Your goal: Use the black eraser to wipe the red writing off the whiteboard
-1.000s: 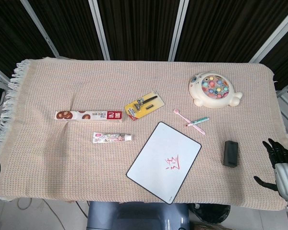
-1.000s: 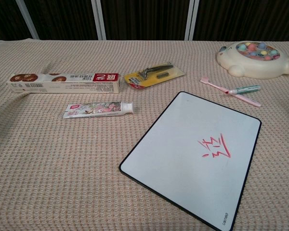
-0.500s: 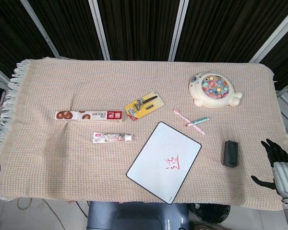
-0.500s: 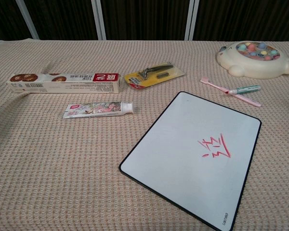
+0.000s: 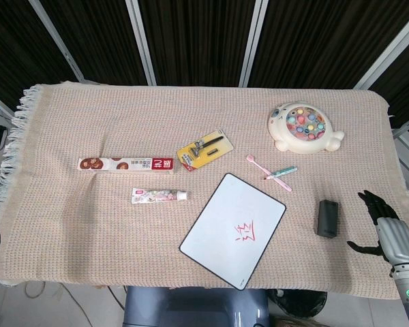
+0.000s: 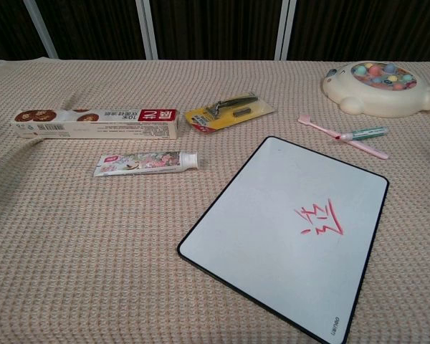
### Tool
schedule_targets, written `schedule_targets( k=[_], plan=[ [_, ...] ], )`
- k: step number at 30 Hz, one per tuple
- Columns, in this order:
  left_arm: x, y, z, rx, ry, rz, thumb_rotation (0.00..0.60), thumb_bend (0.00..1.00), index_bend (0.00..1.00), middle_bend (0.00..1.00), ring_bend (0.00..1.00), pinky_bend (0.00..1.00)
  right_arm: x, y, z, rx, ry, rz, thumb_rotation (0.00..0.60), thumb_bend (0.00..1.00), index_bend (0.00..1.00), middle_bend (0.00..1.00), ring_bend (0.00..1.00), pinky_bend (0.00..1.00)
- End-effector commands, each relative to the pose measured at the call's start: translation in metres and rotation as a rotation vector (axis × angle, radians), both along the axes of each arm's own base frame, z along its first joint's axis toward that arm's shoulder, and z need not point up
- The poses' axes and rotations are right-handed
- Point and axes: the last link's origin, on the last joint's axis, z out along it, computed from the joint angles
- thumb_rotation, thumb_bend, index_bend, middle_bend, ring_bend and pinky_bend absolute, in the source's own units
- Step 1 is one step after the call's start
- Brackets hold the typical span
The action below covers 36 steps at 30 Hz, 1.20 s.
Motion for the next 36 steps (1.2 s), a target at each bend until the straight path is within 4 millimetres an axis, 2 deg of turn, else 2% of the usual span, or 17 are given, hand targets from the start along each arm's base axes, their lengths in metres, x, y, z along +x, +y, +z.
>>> schedule_targets(
  k=[1,4,9,18,25,36],
  plan=[
    [0.0,0.0,0.0,-0.001,0.002,0.0,0.6,0.64,0.16,0.09,0.02,0.0,0.0,-0.026,-0.007,0.029,0.02,0.081,0.6,0.19,0.0,0.07,0.01,0.13],
    [0.0,0.0,-0.001,-0.001,0.004,0.001,0.6,0.64,0.16,0.09,0.02,0.0,-0.003,-0.04,-0.011,0.045,0.062,0.131,0.6,0.2,0.0,0.09,0.02,0.13],
    [0.0,0.0,0.0,0.002,0.006,0.003,0.6,0.64,0.16,0.09,0.02,0.0,-0.011,-0.049,-0.018,0.064,0.161,0.186,0.6,0.2,0.0,0.09,0.02,0.13],
    [0.0,0.0,-0.002,-0.001,0.01,0.001,0.6,0.64,0.16,0.09,0.02,0.0,-0.021,-0.052,-0.025,0.103,0.212,0.211,0.6,0.2,0.0,0.09,0.02,0.13],
    [0.0,0.0,-0.002,-0.002,0.013,0.003,0.6,0.64,0.16,0.09,0.02,0.0,-0.027,-0.053,-0.03,0.103,0.345,0.275,0.6,0.2,0.04,0.14,0.07,0.13],
    [0.0,0.0,-0.003,0.0,0.016,0.004,0.6,0.64,0.16,0.09,0.02,0.0,-0.036,-0.05,-0.032,0.121,0.472,0.342,0.6,0.2,0.08,0.15,0.08,0.13]
  ],
)
